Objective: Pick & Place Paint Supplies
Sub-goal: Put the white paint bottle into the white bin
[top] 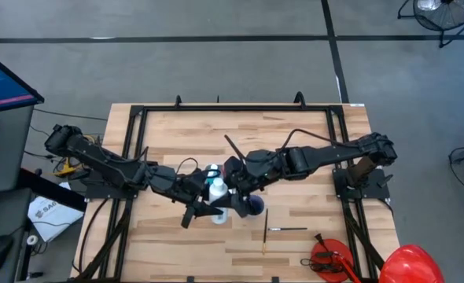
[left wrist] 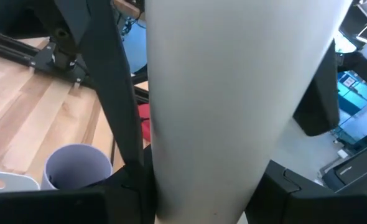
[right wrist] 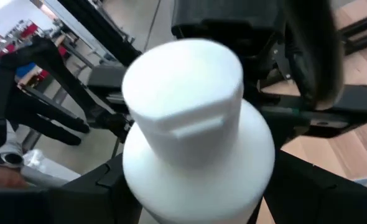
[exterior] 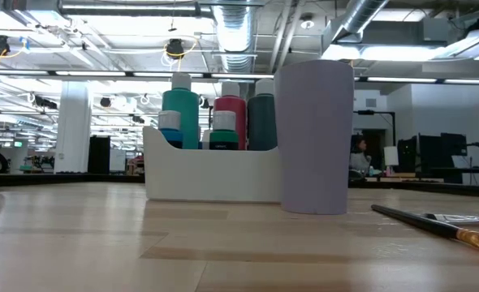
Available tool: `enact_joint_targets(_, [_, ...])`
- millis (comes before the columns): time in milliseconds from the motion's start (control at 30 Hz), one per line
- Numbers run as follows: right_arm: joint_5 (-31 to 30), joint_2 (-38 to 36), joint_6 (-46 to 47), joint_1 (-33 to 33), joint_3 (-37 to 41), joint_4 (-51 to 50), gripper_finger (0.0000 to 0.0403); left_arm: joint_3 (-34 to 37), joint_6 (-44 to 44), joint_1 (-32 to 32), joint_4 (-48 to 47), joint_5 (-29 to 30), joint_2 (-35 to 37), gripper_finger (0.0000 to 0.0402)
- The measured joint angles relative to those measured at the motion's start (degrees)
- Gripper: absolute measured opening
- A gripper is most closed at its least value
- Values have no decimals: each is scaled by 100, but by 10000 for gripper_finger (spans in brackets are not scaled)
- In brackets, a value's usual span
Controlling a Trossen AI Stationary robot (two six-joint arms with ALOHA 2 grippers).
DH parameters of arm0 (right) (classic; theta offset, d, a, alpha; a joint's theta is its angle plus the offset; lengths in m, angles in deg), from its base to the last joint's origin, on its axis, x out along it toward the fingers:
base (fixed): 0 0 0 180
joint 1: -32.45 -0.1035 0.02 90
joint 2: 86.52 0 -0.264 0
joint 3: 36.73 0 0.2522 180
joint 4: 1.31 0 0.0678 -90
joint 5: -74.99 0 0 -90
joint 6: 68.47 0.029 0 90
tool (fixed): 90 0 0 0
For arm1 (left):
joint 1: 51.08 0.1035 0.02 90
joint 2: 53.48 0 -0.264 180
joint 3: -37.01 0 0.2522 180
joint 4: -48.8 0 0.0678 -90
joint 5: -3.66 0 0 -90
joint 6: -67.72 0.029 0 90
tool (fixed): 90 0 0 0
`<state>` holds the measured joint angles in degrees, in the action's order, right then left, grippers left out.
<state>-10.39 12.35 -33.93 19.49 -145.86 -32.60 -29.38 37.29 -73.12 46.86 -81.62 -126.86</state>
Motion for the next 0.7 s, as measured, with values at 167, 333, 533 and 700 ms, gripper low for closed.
enact_joint_targets(167, [-3,-2,2,9,-1,19,245,0,-5,0,-16,19,0,157])
enact_joint_targets(333, [-37,-2,101,-26,-2,17,183,0,-55,0,-9,13,0,158])
enact_joint_targets(533, [-246,-2,238,-131,0,17,177,-2,-62,0,-3,-53,0,170])
enact_joint_targets(700, [-847,-80,345,-297,-2,-59,172,-15,-123,2,-54,-41,15,220])
